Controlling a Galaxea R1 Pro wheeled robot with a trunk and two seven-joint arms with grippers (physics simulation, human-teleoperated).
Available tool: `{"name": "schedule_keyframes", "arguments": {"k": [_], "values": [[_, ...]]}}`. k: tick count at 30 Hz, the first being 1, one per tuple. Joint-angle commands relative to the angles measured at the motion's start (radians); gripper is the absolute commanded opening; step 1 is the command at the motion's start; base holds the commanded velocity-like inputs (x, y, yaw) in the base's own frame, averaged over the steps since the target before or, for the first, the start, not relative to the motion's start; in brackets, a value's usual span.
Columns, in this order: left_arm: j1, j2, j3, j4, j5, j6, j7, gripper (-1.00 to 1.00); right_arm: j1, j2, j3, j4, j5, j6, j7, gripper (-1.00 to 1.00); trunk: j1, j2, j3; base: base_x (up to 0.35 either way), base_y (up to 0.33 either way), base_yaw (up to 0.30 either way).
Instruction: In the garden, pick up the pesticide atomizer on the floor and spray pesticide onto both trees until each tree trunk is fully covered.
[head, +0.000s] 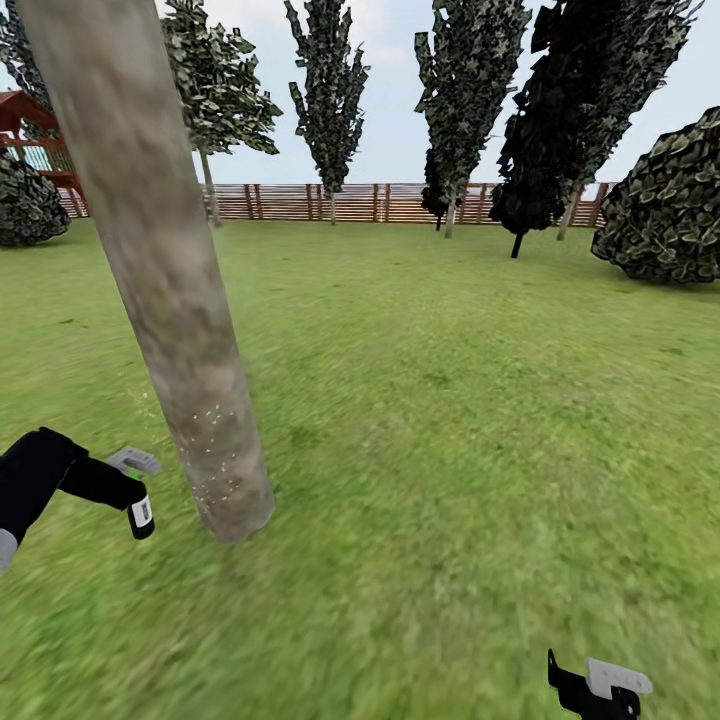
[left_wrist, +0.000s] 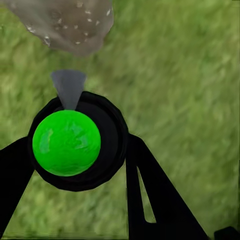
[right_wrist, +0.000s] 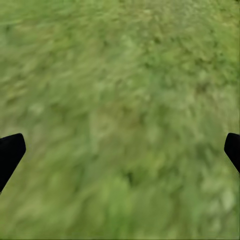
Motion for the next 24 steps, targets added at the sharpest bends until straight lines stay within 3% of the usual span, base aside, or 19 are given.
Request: {"name": "schedule_keyframes", "arguments": {"k": [1, 6, 11, 15, 24], "values": [[-0.001, 0.000, -0.001, -0.002, -0.006, 0.014, -0.007, -1.00, -0.001, 0.000, -0.004, 0.002, 0.011, -0.003, -0.007, 1.00, 0.000, 0.000, -0.001, 0.296, -0.110, 0.002], [0.003, 0.000, -0.002, -0.002, -0.011, 0.024, -0.008, -1.00, -0.001, -0.001, -0.004, 0.002, 0.011, -0.003, -0.008, 1.00, 0.000, 0.000, -0.001, 0.223, -0.105, 0.000], [0.005, 0.002, -0.001, -0.002, -0.012, 0.026, -0.008, -1.00, -0.001, 0.000, -0.003, 0.002, 0.011, -0.003, -0.008, 1.00, 0.000, 0.000, -0.001, -0.203, -0.182, 0.032], [0.007, 0.001, -0.001, -0.002, -0.012, 0.026, -0.008, -1.00, -0.001, 0.000, -0.003, 0.002, 0.011, -0.003, -0.008, 1.00, 0.000, 0.000, -0.001, -0.197, -0.225, 0.229], [0.007, -0.001, 0.000, -0.001, -0.012, 0.033, -0.007, -1.00, -0.001, 0.000, -0.003, 0.002, 0.011, -0.003, -0.007, 1.00, 0.000, 0.000, -0.001, -0.016, -0.271, 0.228]]}}
